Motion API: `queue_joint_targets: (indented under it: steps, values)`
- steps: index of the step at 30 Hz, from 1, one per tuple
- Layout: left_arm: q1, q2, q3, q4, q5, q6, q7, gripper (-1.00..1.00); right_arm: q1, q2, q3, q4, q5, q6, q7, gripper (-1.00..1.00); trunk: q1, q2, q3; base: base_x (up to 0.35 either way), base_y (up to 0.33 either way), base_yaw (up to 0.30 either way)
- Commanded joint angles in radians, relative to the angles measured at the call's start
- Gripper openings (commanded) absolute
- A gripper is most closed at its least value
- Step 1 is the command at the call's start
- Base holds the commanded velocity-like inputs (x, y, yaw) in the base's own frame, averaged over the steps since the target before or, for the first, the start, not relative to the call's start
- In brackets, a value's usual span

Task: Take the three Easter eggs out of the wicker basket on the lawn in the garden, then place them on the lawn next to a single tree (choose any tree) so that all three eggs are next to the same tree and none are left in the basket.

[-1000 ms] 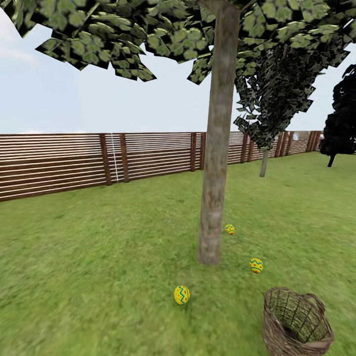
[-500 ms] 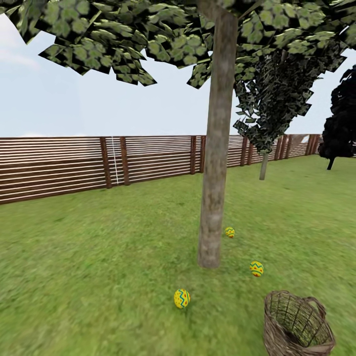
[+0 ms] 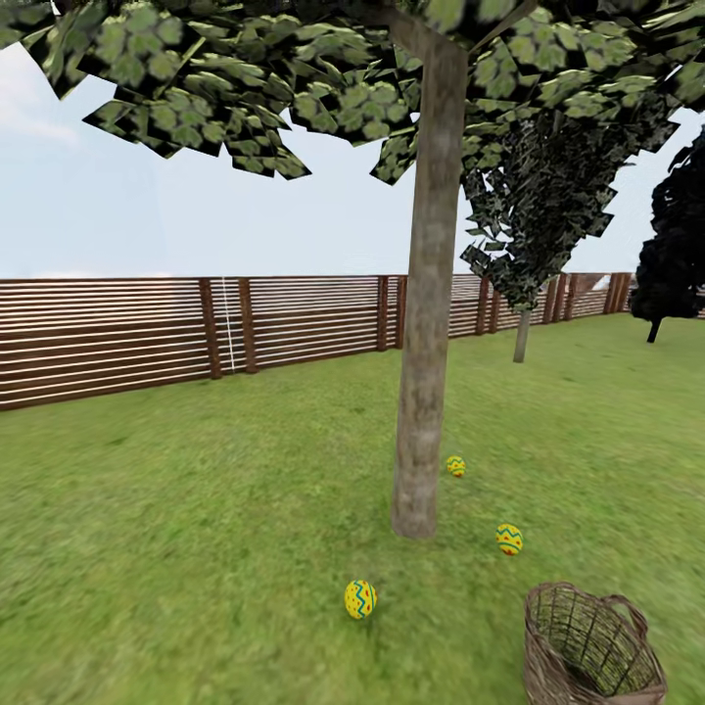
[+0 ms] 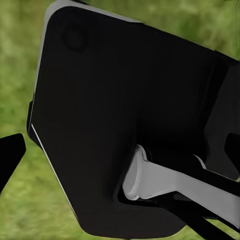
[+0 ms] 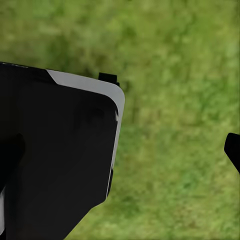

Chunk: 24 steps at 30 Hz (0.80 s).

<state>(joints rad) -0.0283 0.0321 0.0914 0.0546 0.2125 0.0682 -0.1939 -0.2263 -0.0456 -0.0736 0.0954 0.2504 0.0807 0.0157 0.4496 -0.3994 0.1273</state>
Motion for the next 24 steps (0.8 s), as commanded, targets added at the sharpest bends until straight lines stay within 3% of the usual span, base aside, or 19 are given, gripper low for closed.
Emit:
queue_joint_targets:
  steps: [1, 24]
  values:
    - [-0.001, 0.001, 0.008, 0.002, 0.006, 0.004, -0.004, 1.0, -0.001, 0.0, -0.008, 0.001, 0.01, 0.002, 0.002, 1.0, 0.0, -0.001, 0.001, 0.0, 0.0, 0.0]
    - [-0.001, 0.001, 0.008, 0.003, 0.008, 0.002, -0.004, 1.0, -0.001, 0.004, -0.007, 0.003, 0.012, 0.005, 0.01, 1.0, 0.0, -0.001, 0.033, 0.0, 0.0, 0.0]
